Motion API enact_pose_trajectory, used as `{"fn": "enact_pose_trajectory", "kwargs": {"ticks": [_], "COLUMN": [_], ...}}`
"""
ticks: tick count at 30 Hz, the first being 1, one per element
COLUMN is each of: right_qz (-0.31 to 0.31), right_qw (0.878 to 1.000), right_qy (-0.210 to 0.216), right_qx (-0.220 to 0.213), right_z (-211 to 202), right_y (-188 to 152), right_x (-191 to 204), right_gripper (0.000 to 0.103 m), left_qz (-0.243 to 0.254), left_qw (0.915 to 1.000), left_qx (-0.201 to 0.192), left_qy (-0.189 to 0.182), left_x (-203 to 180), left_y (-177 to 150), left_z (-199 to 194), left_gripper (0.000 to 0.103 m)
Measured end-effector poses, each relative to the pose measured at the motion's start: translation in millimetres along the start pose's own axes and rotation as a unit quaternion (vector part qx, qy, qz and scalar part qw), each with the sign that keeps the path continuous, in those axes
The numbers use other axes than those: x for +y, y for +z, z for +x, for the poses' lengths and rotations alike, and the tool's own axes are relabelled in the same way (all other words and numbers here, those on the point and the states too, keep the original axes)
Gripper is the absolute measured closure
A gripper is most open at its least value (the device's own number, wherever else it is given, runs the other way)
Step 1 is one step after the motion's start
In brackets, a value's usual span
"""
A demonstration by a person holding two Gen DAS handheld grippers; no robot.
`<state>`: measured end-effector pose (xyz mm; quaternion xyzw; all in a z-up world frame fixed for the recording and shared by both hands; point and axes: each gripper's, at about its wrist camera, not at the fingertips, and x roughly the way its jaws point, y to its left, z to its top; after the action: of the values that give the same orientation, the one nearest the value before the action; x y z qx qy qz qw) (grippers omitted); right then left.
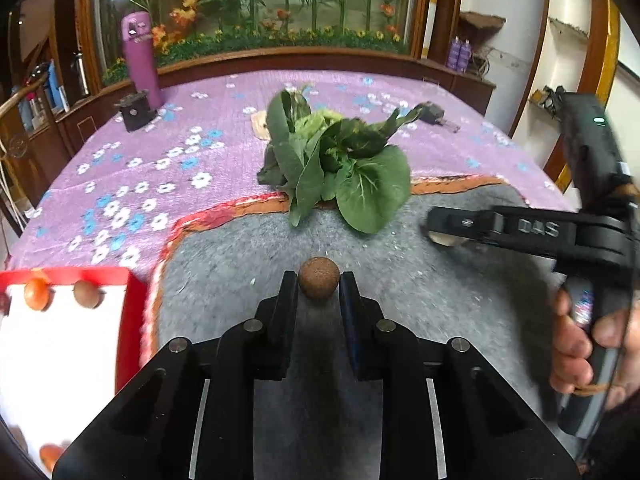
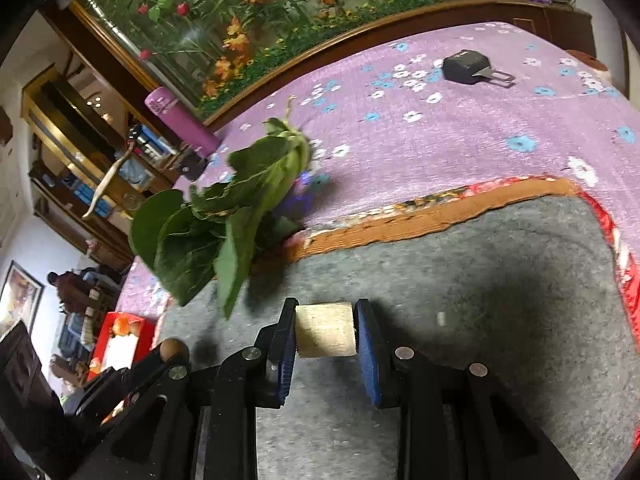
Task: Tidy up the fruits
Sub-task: 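Carry the kiwi with the left tool into the tray while the right tool drops the cube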
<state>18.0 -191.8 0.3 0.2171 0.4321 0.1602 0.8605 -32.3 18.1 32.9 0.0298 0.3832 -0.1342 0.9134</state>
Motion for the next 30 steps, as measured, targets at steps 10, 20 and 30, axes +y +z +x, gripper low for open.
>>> {"fn": "enact_pose_trajectory", "kwargs": {"ticks": [10, 20, 30], "right_qz": [-0.037, -0.067, -0.165], "right_qw": [0.998, 0.981, 0.960], "right_qy": [0.059, 0.181, 0.193], "right_qx": [0.001, 0.037, 0.121], "right_z": [2.6, 3.7, 58.4], "right_y": [-11.0, -53.1, -110.7], "right_x": [23.2, 111.3, 241.3], "right_gripper": [0.076, 0.076, 0.076], "left_qz": [-0.032, -0.097, -0.106], "left_qw": [0.9964, 0.9862, 0.9821], "left_qx": [-0.066, -0.056, -0.033], "left_qy": [0.043, 0.122, 0.152], "left_x": [41.9, 124.9, 152.2], "left_y": [-54.3, -104.7, -128.6], "left_z": [-103.0, -143.5, -140.7], "left_gripper": [0.083, 0.082, 0.082]}}
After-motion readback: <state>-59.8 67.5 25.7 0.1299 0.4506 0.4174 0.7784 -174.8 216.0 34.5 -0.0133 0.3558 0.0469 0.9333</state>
